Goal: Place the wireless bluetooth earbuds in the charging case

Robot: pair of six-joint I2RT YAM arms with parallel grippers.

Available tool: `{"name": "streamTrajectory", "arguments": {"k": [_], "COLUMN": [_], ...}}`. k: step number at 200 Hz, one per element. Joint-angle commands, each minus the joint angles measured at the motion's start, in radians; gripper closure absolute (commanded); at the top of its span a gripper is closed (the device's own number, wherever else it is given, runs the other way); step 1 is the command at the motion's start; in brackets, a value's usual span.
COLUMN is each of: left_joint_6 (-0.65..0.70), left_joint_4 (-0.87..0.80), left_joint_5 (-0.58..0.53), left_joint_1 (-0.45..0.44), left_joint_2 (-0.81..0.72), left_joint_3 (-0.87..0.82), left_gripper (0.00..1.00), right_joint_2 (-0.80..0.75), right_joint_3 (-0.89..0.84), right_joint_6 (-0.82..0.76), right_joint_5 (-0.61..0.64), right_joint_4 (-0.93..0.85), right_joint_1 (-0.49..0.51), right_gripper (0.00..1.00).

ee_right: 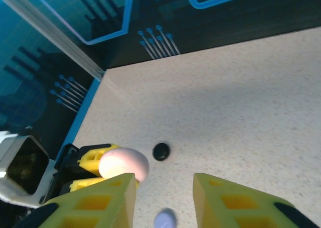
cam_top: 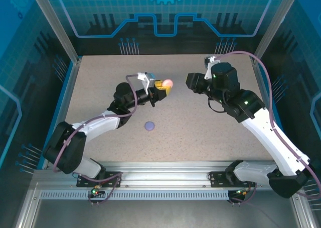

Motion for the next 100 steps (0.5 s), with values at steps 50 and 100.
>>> {"name": "streamTrajectory", "arguments": {"k": [50,100], "left_joint_6": [-0.451,-0.526], "left_joint_4": [0.102,0.117], "left_joint_5": [-0.033,-0.066], "left_joint_1": [-0.045,-0.071], "left_joint_2": [0.343,0.518], "left_joint_3": [0.004,0.059], "left_gripper": [1.00,0.96], "right_joint_2": [-0.007,0.013], "right_joint_3": [-0.284,-0.295], "right_joint_6": [0.040,0.031], "right_joint_5": [0.096,0.102], "right_joint_4": [0.062,0.053], "right_joint_1": [-0.023,-0.027], "right_gripper": [0.47,0.43]}}
